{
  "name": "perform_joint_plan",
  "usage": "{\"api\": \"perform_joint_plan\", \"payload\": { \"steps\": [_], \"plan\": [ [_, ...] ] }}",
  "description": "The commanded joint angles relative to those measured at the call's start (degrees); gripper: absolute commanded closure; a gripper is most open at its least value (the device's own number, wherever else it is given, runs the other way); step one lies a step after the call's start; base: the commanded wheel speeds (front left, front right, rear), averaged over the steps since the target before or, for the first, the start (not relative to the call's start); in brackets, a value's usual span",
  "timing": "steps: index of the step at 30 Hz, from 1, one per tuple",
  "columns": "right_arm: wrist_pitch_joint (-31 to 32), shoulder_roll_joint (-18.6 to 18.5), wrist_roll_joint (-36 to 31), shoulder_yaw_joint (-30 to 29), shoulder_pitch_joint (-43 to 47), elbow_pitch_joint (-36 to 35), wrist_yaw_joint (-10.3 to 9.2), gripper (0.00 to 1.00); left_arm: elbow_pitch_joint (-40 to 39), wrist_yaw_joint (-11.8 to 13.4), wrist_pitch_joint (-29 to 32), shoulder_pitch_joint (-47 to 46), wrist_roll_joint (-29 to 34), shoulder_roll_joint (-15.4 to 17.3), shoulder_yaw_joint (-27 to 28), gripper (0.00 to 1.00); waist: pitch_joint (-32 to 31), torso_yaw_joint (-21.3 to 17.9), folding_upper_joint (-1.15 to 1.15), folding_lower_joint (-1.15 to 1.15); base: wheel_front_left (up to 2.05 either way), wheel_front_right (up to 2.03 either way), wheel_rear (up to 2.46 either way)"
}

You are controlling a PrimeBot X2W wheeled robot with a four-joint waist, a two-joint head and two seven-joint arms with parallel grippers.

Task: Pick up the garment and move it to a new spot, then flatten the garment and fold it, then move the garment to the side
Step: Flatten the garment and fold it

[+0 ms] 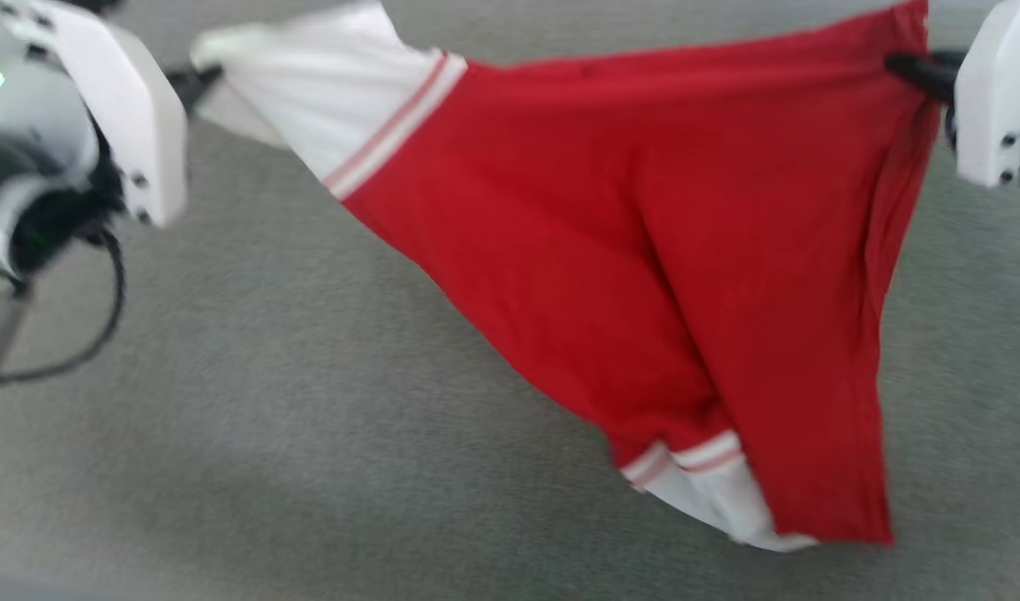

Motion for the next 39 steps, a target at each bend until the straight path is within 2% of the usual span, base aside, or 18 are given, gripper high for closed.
{"api": "perform_joint_plan", "payload": {
  "steps": [1,8,13,15,18,20,21,23,26,28,33,37,39],
  "plan": [
    [0.1,0.3,-0.7,-2.0,-0.8,-0.5,-0.08,1.0,1.3,-0.6,0.3,-3.0,1.0,0.1,0.7,1.0,-1.1,-2.4,0.0,0.0,0.0,0.0,0.0],
    [1.7,2.4,-4.8,-8.5,-1.7,-1.7,-0.08,1.0,9.0,-3.2,-1.0,-12.1,3.3,-3.8,0.0,1.0,-1.1,-4.6,0.0,0.0,0.0,0.0,0.0],
    [-0.9,6.6,-10.6,-12.5,-4.3,1.7,-0.08,1.0,16.6,-3.7,-6.9,-19.0,7.2,-7.7,-0.6,1.0,0.3,-5.9,0.0,0.0,0.0,0.0,0.0],
    [-4.5,8.7,-14.1,-13.8,-6.5,3.8,-0.08,1.0,19.6,-4.0,-11.7,-22.4,10.0,-9.0,-0.9,1.0,1.1,-6.4,0.0,0.0,0.0,0.0,0.0],
    [-12.1,11.8,-19.9,-15.1,-10.4,7.7,-0.08,1.0,24.2,-2.5,-21.2,-28.2,14.7,-10.6,-0.5,1.0,1.9,-6.9,0.0,0.0,0.0,0.0,0.0],
    [-19.3,13.8,-24.2,-16.7,-13.5,10.3,-0.08,1.0,26.5,-1.7,-28.6,-32.0,17.4,-11.9,-0.2,1.0,2.3,-7.0,0.0,0.0,0.0,0.0,0.0],
    [-19.3,13.8,-24.2,-16.7,-13.5,10.3,-0.08,1.0,26.5,-1.7,-28.6,-32.0,17.4,-11.9,-0.2,1.0,2.3,-7.0,0.0,0.0,0.0,0.0,0.0],
    [-26.6,15.5,-28.4,-17.9,-15.8,12.8,-0.08,1.0,28.7,-0.9,-36.2,-35.7,19.7,-12.6,0.3,1.0,2.5,-6.9,0.0,0.0,0.0,0.0,0.0],
    [-35.1,17.4,-33.5,-19.4,-17.7,16.8,-0.08,1.0,31.2,-1.2,-45.9,-38.4,22.4,-13.8,0.1,1.0,2.5,-6.4,0.0,0.0,0.0,0.0,0.0],
    [-37.7,18.2,-35.7,-19.6,-18.0,19.6,-0.08,1.0,33.0,-2.8,-48.9,-37.6,22.5,-14.6,-0.5,1.0,2.2,-5.9,0.0,0.0,0.0,0.0,0.0],
    [-37.0,19.6,-34.9,-17.7,-13.9,26.0,-0.08,1.0,37.5,-7.2,-47.7,-30.5,20.8,-15.0,-4.5,1.0,2.0,-4.8,0.0,0.0,0.0,0.0,0.0],
    [-34.6,19.6,-31.2,-14.2,-8.5,28.4,-0.08,1.0,38.5,-8.3,-42.2,-22.5,18.5,-14.5,-9.1,1.0,1.7,-3.9,0.0,0.0,0.0,0.0,0.0],
    [-33.2,19.3,-28.3,-12.7,-5.7,28.7,-0.08,1.0,36.6,-8.3,-38.2,-17.6,13.7,-15.0,-11.0,1.0,1.5,-3.5,0.0,0.0,0.0,0.0,0.0]
  ]
}}
